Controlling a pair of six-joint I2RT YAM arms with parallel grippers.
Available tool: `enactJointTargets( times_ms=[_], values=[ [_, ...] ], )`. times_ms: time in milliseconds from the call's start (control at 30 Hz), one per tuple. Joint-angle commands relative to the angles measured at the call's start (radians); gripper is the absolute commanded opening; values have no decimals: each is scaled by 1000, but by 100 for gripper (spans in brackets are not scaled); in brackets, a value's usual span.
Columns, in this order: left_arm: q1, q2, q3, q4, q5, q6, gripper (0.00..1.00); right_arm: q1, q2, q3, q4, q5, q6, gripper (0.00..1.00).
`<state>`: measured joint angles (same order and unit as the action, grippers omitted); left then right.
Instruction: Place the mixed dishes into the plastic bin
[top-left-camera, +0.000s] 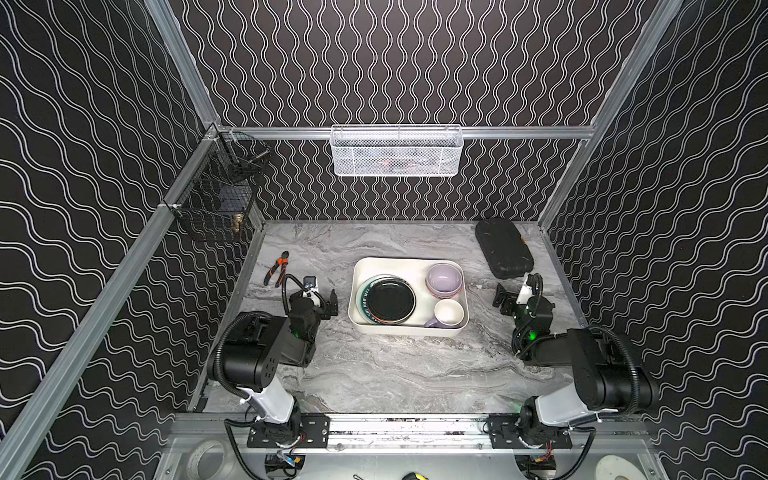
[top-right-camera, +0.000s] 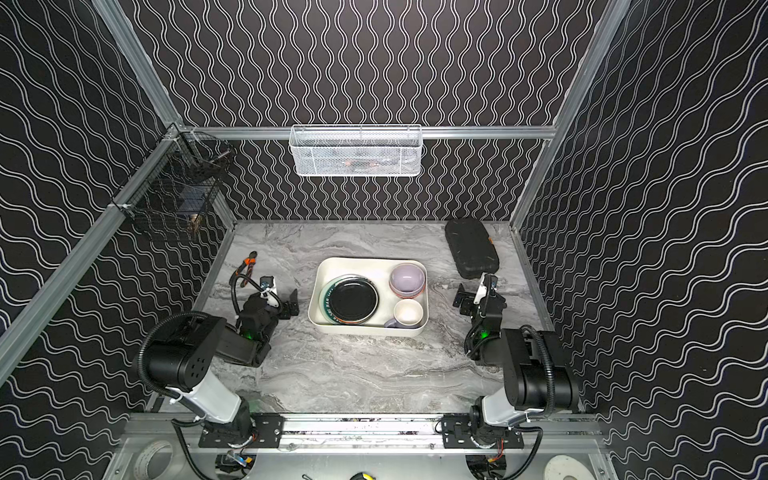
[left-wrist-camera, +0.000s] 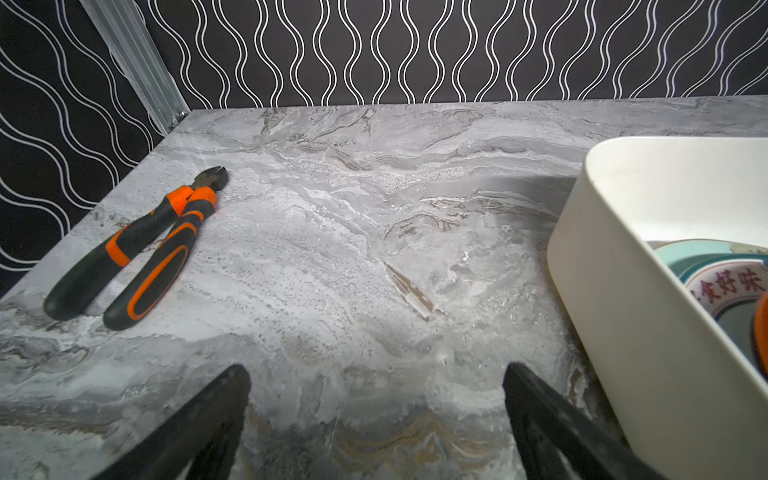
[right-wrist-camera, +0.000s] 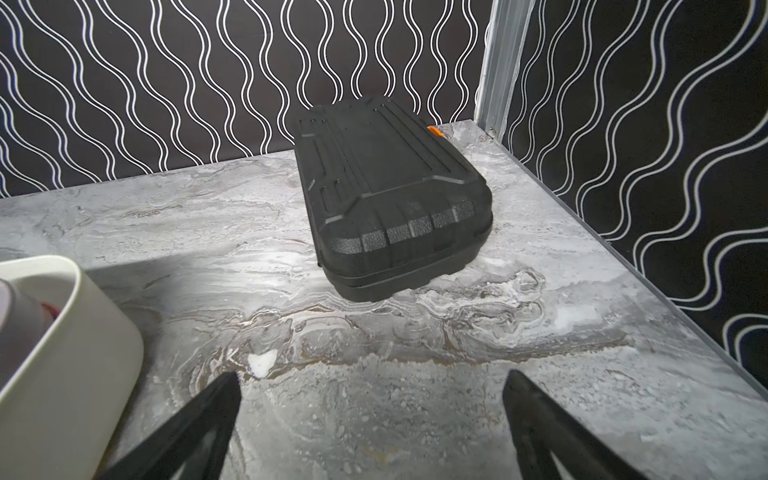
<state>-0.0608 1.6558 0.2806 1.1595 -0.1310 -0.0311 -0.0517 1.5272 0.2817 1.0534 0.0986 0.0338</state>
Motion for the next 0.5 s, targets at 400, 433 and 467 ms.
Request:
enactJointTargets(
  times_ms=[400,433,467],
  values=[
    [-16,-12,-12,72,-18,30,99,18,-16,-4,47,30,-20,99],
    [-16,-7,-12,79,-21,29,99,18,-15,-3,46,30,-20,99],
    [-17,-10,-12,77,-23,28,99,19,-16,-4,47,30,-19,99]
  ],
)
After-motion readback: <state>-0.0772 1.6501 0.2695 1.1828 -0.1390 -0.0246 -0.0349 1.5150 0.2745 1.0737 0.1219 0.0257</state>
